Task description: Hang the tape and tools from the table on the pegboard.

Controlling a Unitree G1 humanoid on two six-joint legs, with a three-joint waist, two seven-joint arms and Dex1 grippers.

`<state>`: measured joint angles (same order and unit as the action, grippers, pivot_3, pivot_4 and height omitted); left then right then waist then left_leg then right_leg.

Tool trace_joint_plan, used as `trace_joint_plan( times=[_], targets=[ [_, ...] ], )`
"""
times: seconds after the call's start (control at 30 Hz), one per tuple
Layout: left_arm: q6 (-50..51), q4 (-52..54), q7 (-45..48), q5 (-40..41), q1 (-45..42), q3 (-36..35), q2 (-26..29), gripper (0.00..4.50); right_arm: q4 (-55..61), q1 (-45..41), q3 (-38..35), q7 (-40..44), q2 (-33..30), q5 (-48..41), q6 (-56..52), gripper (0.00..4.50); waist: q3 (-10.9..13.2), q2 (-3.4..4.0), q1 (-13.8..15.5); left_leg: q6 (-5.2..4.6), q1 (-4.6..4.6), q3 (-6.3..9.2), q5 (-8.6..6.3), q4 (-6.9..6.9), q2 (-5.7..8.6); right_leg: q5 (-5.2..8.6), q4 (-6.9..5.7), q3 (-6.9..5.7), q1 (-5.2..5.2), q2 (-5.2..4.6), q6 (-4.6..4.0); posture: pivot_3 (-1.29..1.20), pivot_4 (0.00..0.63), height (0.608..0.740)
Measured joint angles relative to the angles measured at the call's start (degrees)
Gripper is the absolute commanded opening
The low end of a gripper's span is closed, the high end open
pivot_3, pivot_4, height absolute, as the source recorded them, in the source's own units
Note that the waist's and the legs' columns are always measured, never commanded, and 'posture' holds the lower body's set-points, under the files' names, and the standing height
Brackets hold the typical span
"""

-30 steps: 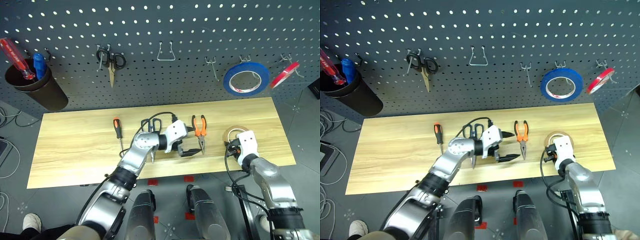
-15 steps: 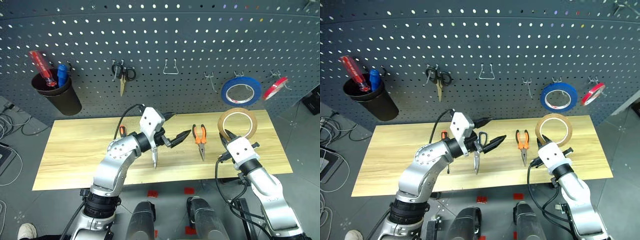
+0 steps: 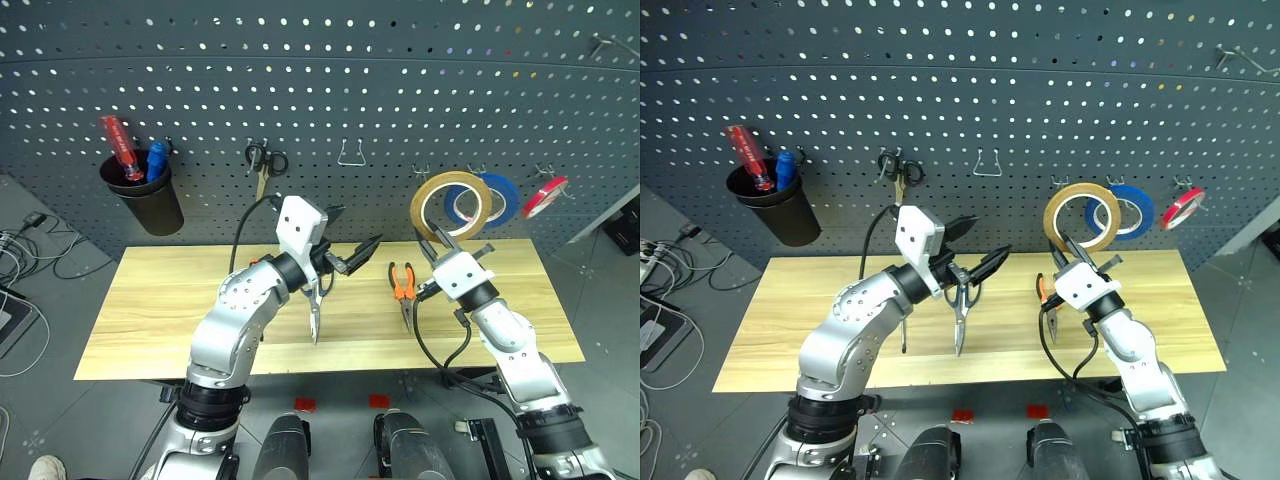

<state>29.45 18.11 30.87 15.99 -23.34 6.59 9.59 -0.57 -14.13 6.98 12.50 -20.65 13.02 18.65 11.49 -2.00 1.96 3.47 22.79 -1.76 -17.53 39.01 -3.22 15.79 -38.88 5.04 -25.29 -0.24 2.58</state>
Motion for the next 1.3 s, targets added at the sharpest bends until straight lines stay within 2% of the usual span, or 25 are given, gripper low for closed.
trace_joint_plan(
  times=[0.27, 0.43, 0.47, 0.57, 0.8, 1.0, 1.1, 1.3],
  targets=[
    [-1.6, -2.9, -0.1, 0.0, -2.1, 2.0, -1.3, 4.5, -11.5, -6.9, 0.4, 3.6, 1.0, -2.8, 2.1, 0.46, -0.4, -0.03, 0.0, 0.0, -0.01, -0.01, 0.0, 0.0, -0.01, 0.0, -0.06, 0.01, -0.02, 0.0, 0.0, 0.13, 0.13, 0.74],
    [-2.0, -3.0, 0.0, 0.0, -2.1, 2.0, -1.0, 4.5, -14.4, -9.1, 0.4, 5.0, 1.8, -5.0, 1.3, 0.46, -0.4, -0.02, 0.0, 0.0, -0.01, -0.01, 0.0, 0.01, -0.03, 0.0, -0.08, 0.0, -0.02, -0.01, -0.01, 0.14, 0.129, 0.74],
    [-2.0, -3.0, 0.0, 0.0, -2.1, 2.0, -0.9, 4.5, -14.4, -9.1, 0.4, 5.2, 1.9, -5.2, 1.0, 1.2, -0.4, -0.02, 0.0, 0.0, -0.01, -0.01, 0.0, 0.02, -0.03, 0.0, -0.08, 0.0, -0.01, -0.02, -0.01, 0.14, 0.129, 0.74],
    [-2.1, -3.0, 0.0, 0.0, -2.1, 2.0, -0.9, 4.5, -14.1, -8.3, 0.4, 6.0, 2.2, -5.5, 0.5, 2.09, -0.6, -0.02, 0.0, 0.0, 0.0, -0.01, 0.0, 0.02, -0.03, 0.0, -0.09, -0.01, -0.01, -0.02, -0.01, 0.14, 0.129, 0.74],
    [-2.1, -3.0, -0.1, 0.0, -2.1, 2.1, -0.9, 4.5, -11.1, -4.6, 0.4, 6.8, 2.5, -5.8, -1.2, 4.48, -1.4, -0.01, 0.0, 0.0, -0.02, -0.03, 0.0, 0.02, -0.03, 0.0, -0.1, 0.02, -0.01, -0.02, -0.01, 0.13, 0.134, 0.74],
    [-3.0, -3.0, 1.1, 0.0, 0.2, 2.8, 0.1, 4.5, -4.4, 0.0, 0.3, 8.8, 2.2, -7.6, -7.6, 4.48, -1.7, 0.0, 0.2, -0.05, -0.05, -0.02, -0.03, 0.02, -0.02, 0.0, -0.1, 0.04, 0.03, -0.02, -0.01, 0.12, 0.153, 0.74],
    [-3.7, -3.5, 2.2, -0.3, 2.6, 3.1, 2.0, 4.5, -2.0, 3.2, 0.3, 10.1, 1.5, -7.7, -13.5, 4.48, -1.7, 0.0, 0.5, -0.06, -0.08, -0.04, -0.03, 0.04, -0.02, 0.0, -0.11, 0.08, 0.02, -0.02, -0.01, 0.11, 0.188, 0.74],
    [-5.9, -3.5, 6.2, -0.9, 9.5, 4.0, 8.4, 4.5, 8.0, 7.0, 0.1, 11.7, 1.5, -10.0, -32.5, 4.48, -1.6, 0.04, 0.7, -0.35, -0.23, -0.04, -0.19, 0.02, -0.03, 0.0, -0.09, 0.14, 0.12, 0.04, -0.02, 0.09, 0.256, 0.74]
  ],
)
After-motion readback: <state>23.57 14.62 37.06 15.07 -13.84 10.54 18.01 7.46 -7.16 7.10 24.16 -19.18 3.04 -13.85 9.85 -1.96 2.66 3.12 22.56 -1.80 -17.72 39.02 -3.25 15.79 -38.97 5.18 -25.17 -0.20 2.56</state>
